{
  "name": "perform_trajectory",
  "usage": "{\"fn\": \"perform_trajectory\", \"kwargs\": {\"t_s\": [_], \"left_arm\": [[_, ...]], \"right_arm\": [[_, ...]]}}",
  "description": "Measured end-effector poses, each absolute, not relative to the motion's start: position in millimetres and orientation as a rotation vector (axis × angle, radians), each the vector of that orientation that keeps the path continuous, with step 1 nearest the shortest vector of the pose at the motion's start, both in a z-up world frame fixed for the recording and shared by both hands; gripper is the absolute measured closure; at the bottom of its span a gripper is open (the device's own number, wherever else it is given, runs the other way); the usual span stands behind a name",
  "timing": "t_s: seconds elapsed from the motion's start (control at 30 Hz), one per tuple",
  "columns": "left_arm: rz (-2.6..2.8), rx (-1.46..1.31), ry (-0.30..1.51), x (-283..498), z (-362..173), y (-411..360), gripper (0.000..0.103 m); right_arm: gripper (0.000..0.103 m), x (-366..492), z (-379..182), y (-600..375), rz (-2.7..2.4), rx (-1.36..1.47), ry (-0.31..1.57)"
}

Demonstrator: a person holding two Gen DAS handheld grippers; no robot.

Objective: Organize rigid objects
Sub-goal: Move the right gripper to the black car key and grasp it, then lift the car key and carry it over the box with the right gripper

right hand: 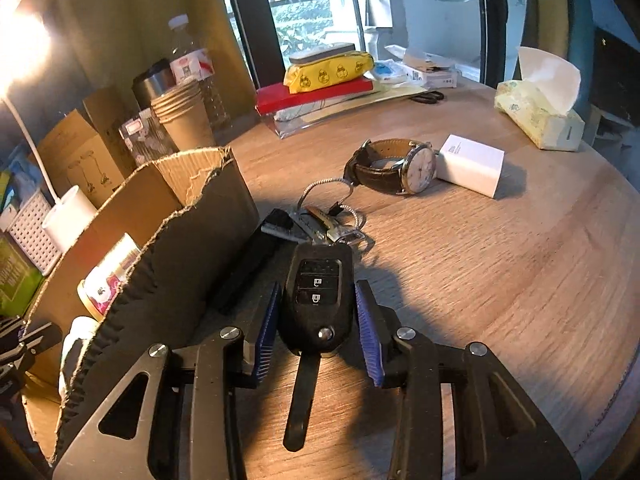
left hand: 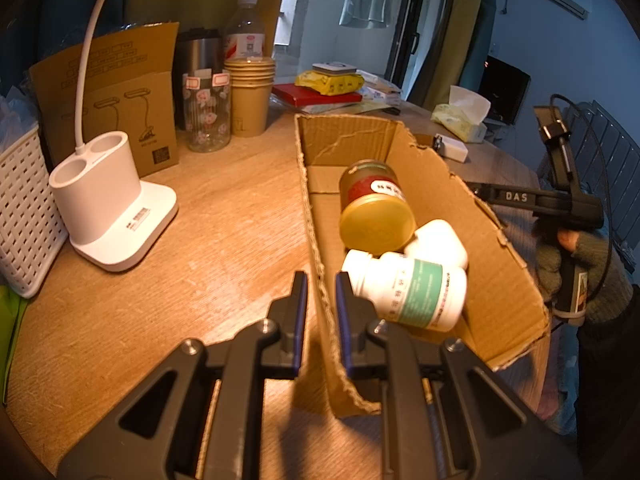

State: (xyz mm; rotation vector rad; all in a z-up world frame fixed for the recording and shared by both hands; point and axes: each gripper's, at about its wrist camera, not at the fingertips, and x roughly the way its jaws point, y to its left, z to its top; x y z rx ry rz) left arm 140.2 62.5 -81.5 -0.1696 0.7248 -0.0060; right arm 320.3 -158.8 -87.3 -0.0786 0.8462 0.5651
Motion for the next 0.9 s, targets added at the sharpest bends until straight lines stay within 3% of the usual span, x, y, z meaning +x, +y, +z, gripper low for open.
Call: {"fn": "perform_trajectory", "kwargs": {"t_s": [0.9], "left_arm": [[-0.006,-0.17,0.725,140.4,-81.5,62.7,0.088]], "right_arm": [[0.065,301.4,-25.1,-181.6,0.587,0.009,0.684]]}}
